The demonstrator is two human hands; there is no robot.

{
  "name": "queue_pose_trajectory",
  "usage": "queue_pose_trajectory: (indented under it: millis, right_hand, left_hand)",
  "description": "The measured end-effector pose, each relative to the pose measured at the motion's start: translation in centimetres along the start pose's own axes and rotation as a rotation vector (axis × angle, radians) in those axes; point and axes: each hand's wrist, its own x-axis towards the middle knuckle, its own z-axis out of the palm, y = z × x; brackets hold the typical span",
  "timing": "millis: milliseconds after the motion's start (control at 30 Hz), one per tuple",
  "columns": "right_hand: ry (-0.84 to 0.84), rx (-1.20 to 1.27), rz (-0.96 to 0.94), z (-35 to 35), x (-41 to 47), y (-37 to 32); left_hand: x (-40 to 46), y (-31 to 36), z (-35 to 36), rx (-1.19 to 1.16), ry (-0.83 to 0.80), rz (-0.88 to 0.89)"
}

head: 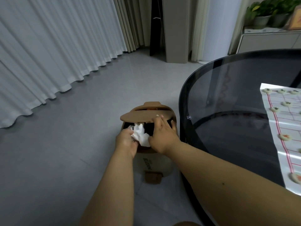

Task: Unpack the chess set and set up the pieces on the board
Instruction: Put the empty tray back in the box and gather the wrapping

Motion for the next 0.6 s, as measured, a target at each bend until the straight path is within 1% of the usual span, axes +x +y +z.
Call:
queue_pose_trajectory:
  millis: [100, 200, 433, 500, 600]
  right_hand:
    - [0.030, 0.108, 0.007, -0.4, -0.2, -0.2]
    - [0.060, 0.176, 0.027, -0.5, -0.4, -0.3]
    - [0.112, 0.299, 0.092, -0.8, 0.0, -0.3]
    - [0.123, 0.372, 0.115, -1.2, 0.0, -0.2]
    - [0.129, 0.400, 0.130, -1.0, 0.4, 0.1]
  left_hand:
    - [2.1, -0.9, 1.0, 0.275, 0.105, 0.082]
    - [3.7, -1.8, 1.7, 0.606, 0.205, 0.096]
    - [4.8, -2.0, 1.6, 1.202, 0.167, 0.286]
    - [5.0, -1.8, 0.8, 1.229, 0.104, 0.340]
    - [4.9, -1.7, -0.4, 1.078, 0.031, 0.375]
